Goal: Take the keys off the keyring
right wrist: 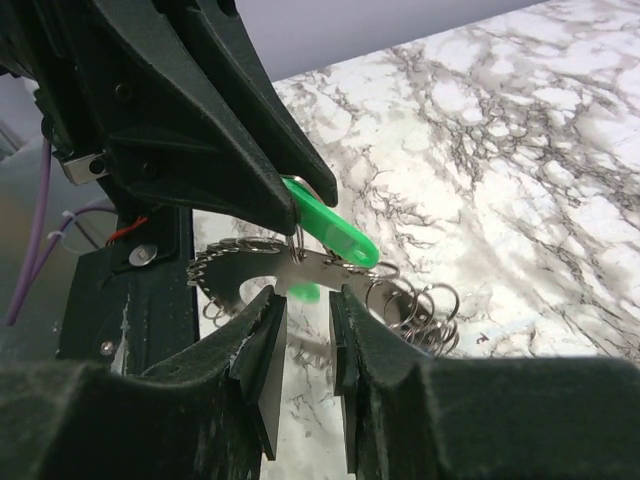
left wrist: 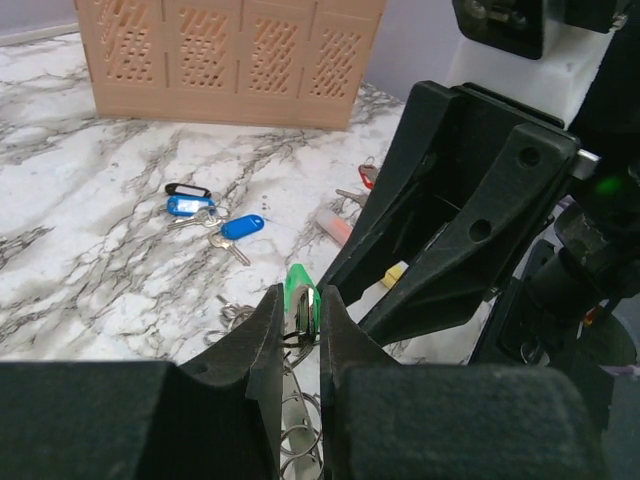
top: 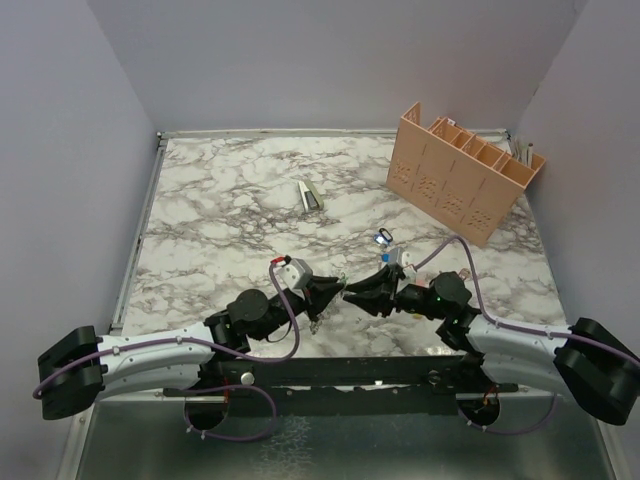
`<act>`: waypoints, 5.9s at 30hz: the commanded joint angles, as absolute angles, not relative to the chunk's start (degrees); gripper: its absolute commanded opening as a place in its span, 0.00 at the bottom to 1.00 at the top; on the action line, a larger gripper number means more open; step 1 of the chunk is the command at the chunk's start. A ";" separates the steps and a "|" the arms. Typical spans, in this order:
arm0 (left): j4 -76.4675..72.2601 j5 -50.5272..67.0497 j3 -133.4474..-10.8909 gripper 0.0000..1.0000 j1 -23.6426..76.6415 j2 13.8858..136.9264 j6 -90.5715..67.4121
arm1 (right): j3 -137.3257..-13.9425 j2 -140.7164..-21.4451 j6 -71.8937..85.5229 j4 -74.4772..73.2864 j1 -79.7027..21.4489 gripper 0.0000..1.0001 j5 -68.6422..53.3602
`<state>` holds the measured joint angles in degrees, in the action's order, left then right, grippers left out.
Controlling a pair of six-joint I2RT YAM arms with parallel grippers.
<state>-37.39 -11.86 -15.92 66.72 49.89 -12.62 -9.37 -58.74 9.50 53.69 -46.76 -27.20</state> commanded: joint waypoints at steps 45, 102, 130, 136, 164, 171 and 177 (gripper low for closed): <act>-36.21 -26.24 -12.93 0.00 66.49 49.07 -32.30 | -6.07 -68.22 12.77 73.33 -47.34 0.00 -25.12; -37.55 -4.80 -13.01 0.41 63.85 47.01 -6.21 | -13.27 -47.75 -6.56 33.89 -47.36 0.01 -27.73; -54.76 25.91 -10.82 0.58 52.48 62.66 -3.89 | -7.51 -49.34 -6.14 46.64 -47.28 0.00 -32.39; -54.76 29.21 -11.83 0.55 52.30 64.65 -2.83 | -8.09 -51.02 -6.24 47.35 -47.21 0.01 -35.41; -55.26 39.84 -9.76 0.50 50.57 62.84 -2.75 | -7.82 -47.76 -6.77 46.36 -44.74 0.01 -42.57; -55.28 44.32 -11.77 0.34 50.24 66.95 -3.64 | -8.08 -49.49 -6.33 47.43 -44.74 0.01 -44.26; -55.28 45.12 -12.73 0.29 50.01 68.67 -3.96 | -8.13 -50.70 -6.12 48.22 -44.74 0.00 -45.02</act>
